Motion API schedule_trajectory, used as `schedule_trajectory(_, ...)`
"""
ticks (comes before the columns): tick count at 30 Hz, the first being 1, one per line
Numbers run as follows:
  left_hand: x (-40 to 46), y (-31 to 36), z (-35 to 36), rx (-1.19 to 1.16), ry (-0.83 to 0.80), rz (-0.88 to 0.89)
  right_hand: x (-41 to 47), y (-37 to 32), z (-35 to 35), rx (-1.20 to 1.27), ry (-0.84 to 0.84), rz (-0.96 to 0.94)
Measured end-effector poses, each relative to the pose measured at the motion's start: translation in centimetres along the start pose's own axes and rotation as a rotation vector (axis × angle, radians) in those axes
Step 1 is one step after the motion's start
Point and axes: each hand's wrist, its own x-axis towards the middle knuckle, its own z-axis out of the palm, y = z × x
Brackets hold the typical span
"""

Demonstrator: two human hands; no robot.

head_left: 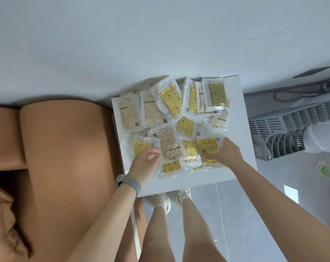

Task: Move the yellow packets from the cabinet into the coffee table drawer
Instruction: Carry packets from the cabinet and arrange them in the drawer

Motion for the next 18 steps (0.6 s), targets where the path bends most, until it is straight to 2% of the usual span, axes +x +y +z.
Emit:
schedule_trajectory(4,-0.4,-0.2,0.8,-0.029,-0.024,-0.001,-1.5,1.6,-0.5,0.215,0.036,-0.049)
schedule_trajectory(10,-1.4,-0.4,2.6,-0.03,-0.075,0.043,-5.5,1.8,-0.7,0.36,0.03,-0.168)
schedule_trajectory(12,-1.9,-0.2,3.1,-0.101,-0.123,0.054,-7.2,0.9,-0.7,0.402,-0.052,-0.207)
schedule_trajectory(15,-2.1,-0.5,3.3,-0.149,-0.214,0.045,-10.0,-1.5,-0.8,0.494,-0.281,-0.27)
schedule_trajectory(18,-2.2,-1.1,3.0,-0.311,-0.29,0.008,-11.8,-3.9,-0.3,0.46,-0.432,-0.347)
